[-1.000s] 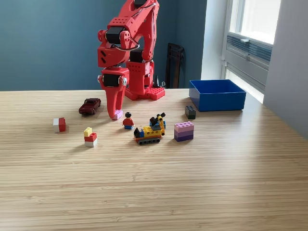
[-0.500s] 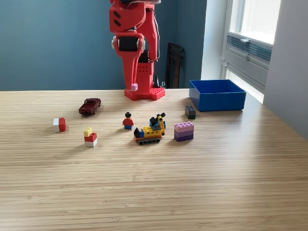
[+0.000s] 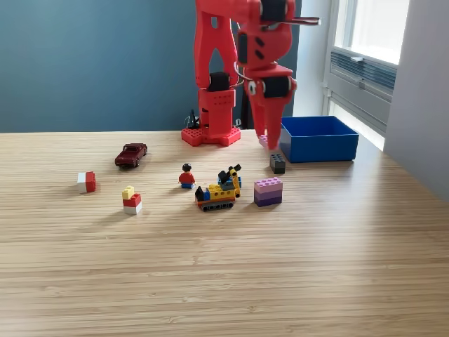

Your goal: Grasp a lego block and put it in the bin.

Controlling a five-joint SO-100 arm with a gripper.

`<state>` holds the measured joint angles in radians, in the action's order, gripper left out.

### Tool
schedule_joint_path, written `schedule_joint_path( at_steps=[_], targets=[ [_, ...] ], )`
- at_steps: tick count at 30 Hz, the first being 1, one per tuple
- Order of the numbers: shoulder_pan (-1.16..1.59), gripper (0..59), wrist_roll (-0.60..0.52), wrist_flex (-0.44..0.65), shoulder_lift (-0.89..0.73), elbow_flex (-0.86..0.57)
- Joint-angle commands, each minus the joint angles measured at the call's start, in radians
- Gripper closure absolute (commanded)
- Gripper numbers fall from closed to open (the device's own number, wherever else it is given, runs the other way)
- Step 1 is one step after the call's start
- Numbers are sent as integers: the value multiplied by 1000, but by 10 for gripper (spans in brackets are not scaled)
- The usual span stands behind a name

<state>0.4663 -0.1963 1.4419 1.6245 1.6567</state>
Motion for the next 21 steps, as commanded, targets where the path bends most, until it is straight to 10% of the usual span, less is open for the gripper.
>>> schedule_joint_path(
  at_steps=[1, 21],
  targets=[
    [198, 585, -34, 61, -37, -130],
    [626, 585, -5, 265, -49, -402]
  ],
)
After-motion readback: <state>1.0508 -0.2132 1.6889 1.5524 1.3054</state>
